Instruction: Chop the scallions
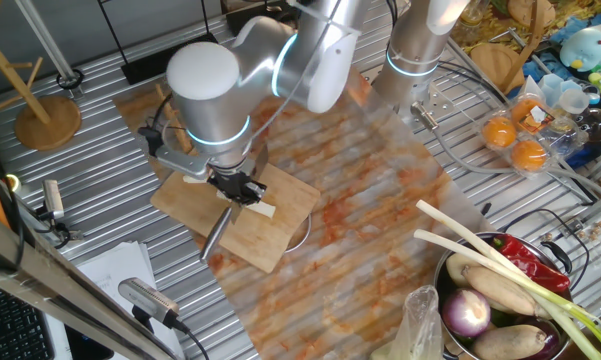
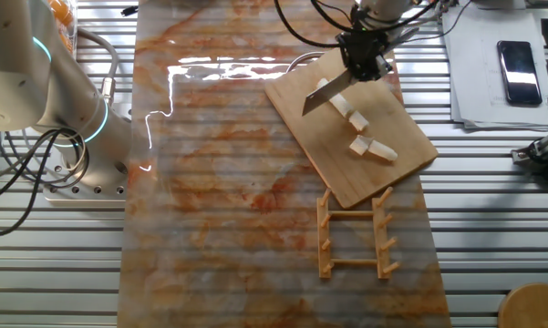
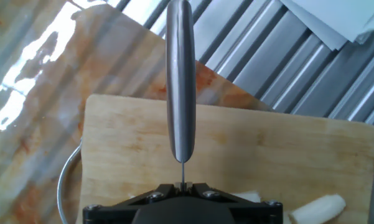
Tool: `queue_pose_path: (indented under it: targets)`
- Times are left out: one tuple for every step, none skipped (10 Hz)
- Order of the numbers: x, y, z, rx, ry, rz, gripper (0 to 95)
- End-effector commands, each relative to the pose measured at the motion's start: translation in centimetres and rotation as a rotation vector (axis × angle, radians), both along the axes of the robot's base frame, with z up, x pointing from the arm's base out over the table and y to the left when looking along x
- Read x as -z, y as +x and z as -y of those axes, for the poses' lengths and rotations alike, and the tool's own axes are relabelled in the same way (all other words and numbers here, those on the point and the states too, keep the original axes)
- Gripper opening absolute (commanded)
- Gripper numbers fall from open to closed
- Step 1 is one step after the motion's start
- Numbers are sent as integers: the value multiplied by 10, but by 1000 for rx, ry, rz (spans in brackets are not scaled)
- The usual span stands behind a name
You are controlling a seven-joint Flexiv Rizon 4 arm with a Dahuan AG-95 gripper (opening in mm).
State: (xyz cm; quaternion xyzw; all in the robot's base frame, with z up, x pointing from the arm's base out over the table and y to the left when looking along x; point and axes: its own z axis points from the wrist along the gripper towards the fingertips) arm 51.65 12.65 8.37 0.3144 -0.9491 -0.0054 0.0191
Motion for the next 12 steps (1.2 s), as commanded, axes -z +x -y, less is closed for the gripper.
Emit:
queue_pose_path:
  targets:
    - [7, -6, 2, -10, -1, 20, 0]
    - [9, -10, 4, -20, -2, 35, 0]
    - [11, -14, 5, -24, -3, 49, 0]
    - [11, -15, 5, -28, -4, 57, 0]
    - [11, -15, 5, -35, -16, 59, 0]
    - [12, -16, 6, -42, -30, 59, 0]
    - [16, -16, 7, -44, -33, 59, 0]
    - [20, -18, 9, -39, -27, 64, 0]
    - [21, -19, 10, -35, -21, 65, 0]
    - [21, -20, 10, -32, -22, 68, 0]
    - [21, -20, 11, -30, -22, 68, 0]
    - [21, -20, 11, -27, -20, 69, 0]
